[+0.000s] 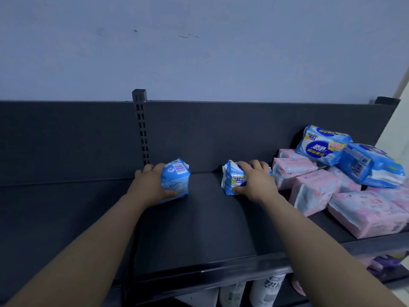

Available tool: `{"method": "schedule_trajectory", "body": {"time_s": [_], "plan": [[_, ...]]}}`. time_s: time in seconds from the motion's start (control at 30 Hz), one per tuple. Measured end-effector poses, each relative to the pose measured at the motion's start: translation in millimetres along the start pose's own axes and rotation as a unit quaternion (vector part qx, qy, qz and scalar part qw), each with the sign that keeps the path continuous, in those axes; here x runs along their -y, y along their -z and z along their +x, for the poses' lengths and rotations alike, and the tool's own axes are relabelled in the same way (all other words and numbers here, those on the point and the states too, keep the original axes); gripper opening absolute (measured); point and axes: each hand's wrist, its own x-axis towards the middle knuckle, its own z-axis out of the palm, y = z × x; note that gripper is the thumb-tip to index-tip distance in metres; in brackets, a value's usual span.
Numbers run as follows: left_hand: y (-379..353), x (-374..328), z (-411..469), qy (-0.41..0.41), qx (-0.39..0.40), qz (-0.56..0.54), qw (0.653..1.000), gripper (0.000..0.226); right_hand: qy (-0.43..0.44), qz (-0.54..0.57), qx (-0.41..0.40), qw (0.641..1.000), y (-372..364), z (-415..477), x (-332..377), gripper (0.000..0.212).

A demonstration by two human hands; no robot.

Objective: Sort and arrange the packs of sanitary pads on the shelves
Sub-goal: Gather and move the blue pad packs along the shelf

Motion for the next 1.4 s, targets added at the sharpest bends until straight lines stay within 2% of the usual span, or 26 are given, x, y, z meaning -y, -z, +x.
{"method": "schedule_trajectory", "body": {"time_s": [0.17, 0.37, 0.47, 0.73, 0.93, 1.13, 1.4], "plan": [[4, 7, -26, 0.001, -0.079, -0.085, 0.993, 0.088, 0.009, 0.093, -0.013, 0.996, 7, -11, 12, 0.071], [41, 50, -60, 0.042, -0.153, -0.175, 0.972, 0.083, 0.078, 0.226, -0.014, 0.971, 18, -25, 66, 0.073], [58, 76, -88, 0.069, -0.165, -0.178, 0.968, 0.078, 0.118, 0.248, 0.003, 0.962, 16, -40, 105, 0.073], [103, 157, -208, 0.169, -0.247, -0.124, 0.946, 0.089, 0.235, 0.254, 0.045, 0.937, 11, -94, 237, 0.072], [147, 236, -339, 0.267, -0.294, -0.109, 0.911, 0.094, 0.334, 0.301, 0.086, 0.889, 3, -171, 366, 0.072], [184, 302, -484, 0.371, -0.334, -0.062, 0.864, 0.103, 0.432, 0.34, 0.127, 0.826, 2, -276, 484, 0.075], [211, 353, -660, 0.493, -0.389, -0.025, 0.778, 0.099, 0.537, 0.355, 0.183, 0.743, -1, -415, 613, 0.077]]}}
